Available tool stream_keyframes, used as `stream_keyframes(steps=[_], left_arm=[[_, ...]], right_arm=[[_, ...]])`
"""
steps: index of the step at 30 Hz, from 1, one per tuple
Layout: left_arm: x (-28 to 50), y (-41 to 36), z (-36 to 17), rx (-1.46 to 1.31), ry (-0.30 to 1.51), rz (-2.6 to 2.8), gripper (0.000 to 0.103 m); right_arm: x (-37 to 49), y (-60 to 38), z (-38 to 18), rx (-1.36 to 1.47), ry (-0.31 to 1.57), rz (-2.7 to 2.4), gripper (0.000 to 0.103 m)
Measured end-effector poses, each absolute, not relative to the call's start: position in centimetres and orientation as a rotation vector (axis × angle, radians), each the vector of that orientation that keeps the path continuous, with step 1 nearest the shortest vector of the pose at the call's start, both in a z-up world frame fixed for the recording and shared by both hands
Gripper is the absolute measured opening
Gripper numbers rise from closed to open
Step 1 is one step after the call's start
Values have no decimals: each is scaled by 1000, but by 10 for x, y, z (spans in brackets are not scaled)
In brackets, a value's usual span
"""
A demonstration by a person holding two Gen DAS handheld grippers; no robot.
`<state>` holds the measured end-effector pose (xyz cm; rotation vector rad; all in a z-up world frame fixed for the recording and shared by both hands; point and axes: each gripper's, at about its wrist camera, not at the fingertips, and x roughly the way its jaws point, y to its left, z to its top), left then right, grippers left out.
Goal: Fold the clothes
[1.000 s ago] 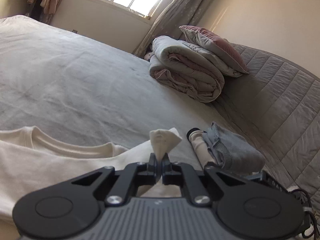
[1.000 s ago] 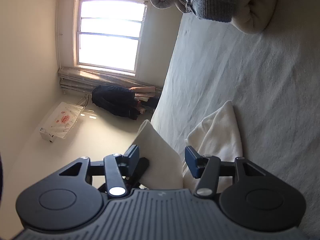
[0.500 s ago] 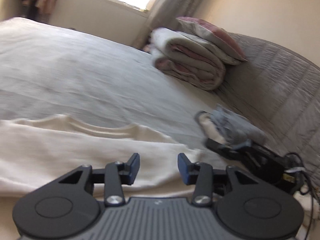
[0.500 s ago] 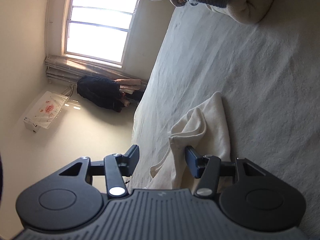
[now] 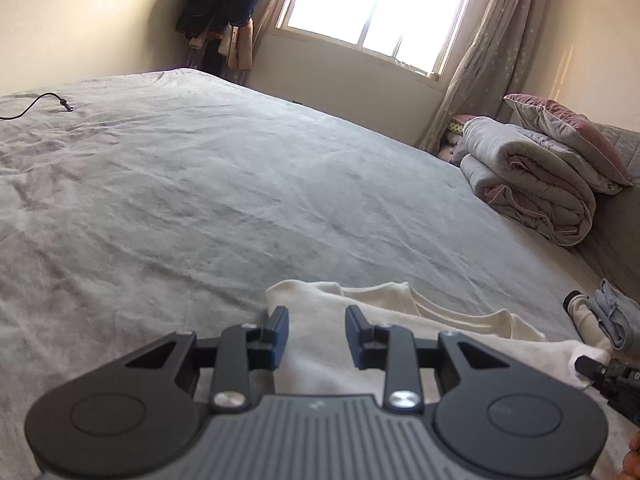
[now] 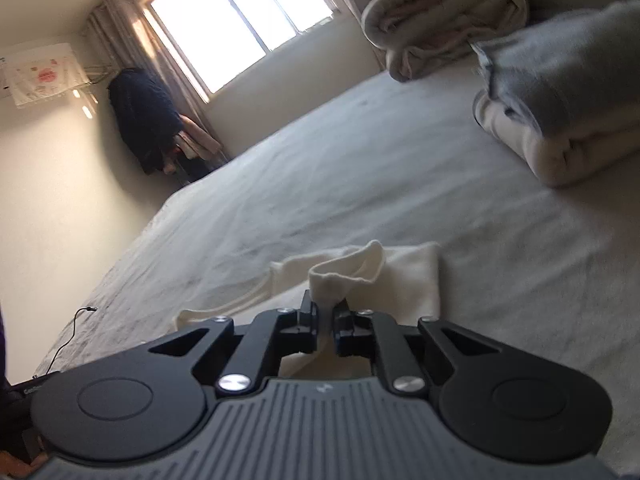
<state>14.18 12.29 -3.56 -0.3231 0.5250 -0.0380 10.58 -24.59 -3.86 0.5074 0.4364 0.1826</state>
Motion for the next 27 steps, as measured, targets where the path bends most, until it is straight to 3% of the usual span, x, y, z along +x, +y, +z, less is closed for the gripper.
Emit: stream_keyframes(steps=[8, 15, 19, 23, 27], left_arm=[[139, 116, -41, -289, 506, -108, 31], [142, 108, -56, -206, 574, -110, 31], [140, 110, -49, -219, 547, -111, 31], [140, 110, -40, -221, 517, -119, 30], [148, 108, -34, -197, 506, -132, 20]], right_arm=[[103, -250, -23, 390, 387, 133, 9], [129, -251, -54, 293, 638, 72, 8], [124, -245, -48, 214, 666, 68, 8], [119, -247, -44, 207, 694, 71, 22], [106, -253, -32, 221, 600, 35, 29]])
